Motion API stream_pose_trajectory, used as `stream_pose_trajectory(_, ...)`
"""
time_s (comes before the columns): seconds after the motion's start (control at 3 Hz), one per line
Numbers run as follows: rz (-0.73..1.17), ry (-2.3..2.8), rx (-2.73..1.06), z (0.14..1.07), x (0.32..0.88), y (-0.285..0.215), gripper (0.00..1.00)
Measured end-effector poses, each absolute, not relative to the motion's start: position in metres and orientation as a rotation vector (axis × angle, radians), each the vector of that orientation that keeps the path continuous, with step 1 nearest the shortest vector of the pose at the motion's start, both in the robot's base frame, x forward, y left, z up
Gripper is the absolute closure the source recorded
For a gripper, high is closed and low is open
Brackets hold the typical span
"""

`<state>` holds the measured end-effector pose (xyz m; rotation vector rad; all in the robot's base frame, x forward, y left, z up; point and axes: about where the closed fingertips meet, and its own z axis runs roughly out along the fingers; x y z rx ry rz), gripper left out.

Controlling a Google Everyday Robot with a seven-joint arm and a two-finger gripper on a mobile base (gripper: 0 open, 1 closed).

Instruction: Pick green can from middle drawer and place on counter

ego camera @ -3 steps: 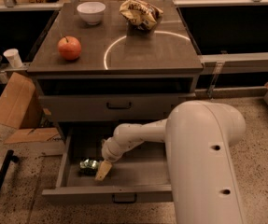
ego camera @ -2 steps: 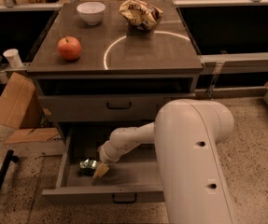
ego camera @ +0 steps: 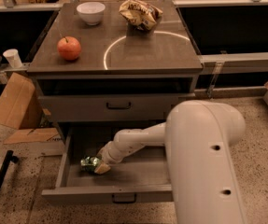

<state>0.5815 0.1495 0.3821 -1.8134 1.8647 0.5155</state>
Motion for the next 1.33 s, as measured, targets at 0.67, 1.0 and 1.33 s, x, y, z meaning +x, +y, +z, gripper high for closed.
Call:
stream_pose_trajectory(0.67, 0.781, 1.633, -1.728, 0.479, 0.548, 0.128, 1.00)
stream_pose_trajectory(1.0, 0.808, 1.577, -1.692, 0.540, 0.543, 0.060, 1.00)
stream_pose_trajectory(1.33, 0.854, 1.587, -1.710, 0.539, 0.527, 0.042, 1.00)
